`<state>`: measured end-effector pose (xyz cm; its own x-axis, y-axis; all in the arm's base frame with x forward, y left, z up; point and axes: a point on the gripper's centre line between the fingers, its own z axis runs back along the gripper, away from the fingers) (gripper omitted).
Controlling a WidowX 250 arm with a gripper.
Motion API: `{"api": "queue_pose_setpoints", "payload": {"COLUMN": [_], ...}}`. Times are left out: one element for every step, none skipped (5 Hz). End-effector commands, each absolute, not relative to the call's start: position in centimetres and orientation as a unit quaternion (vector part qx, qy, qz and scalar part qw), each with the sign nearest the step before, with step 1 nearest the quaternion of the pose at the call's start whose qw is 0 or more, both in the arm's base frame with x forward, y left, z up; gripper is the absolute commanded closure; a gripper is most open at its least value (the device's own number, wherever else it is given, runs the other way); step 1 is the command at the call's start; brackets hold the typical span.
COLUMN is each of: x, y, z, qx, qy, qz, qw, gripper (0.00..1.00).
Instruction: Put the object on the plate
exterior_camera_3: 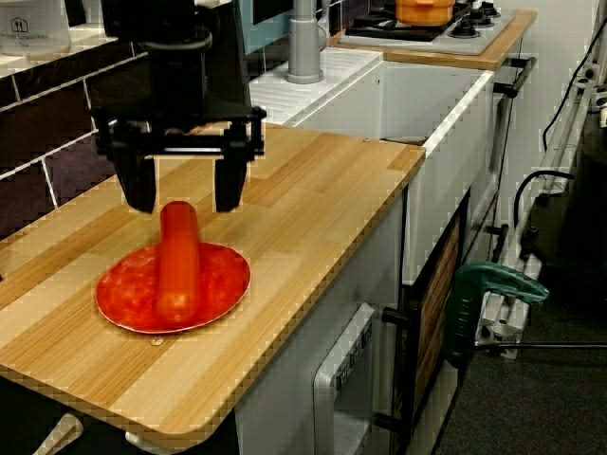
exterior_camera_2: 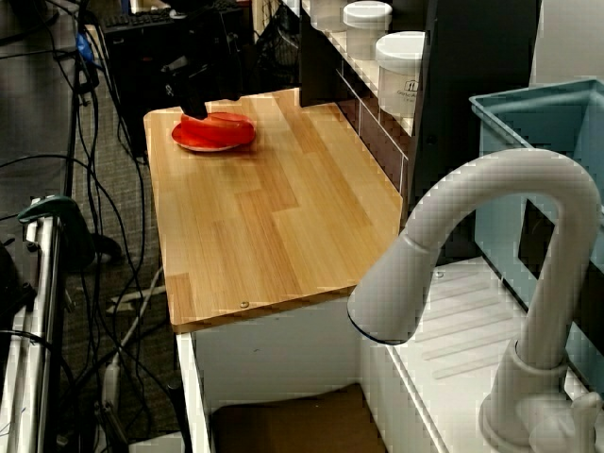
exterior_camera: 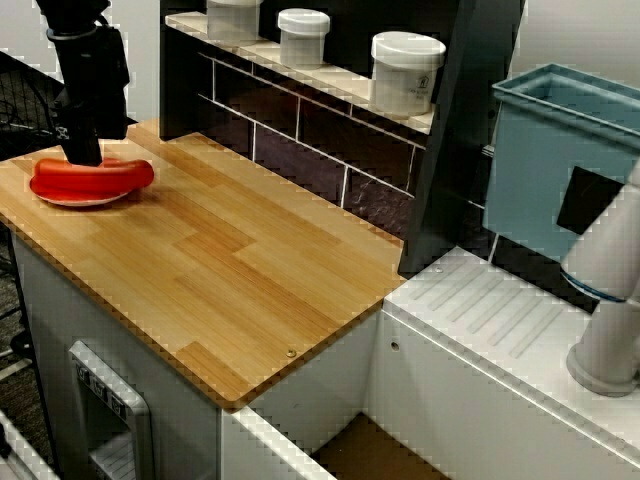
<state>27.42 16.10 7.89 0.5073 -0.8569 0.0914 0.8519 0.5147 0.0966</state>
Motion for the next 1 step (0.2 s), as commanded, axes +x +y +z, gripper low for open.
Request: {"api": "queue_pose_setpoints", "payload": {"x": [27.5], "y": [14.74], "z": [9.99], "qx": [0.064], "qy": [-0.073], "qz": [-0.515], "qw": [0.852], "gripper": [0.0]}}
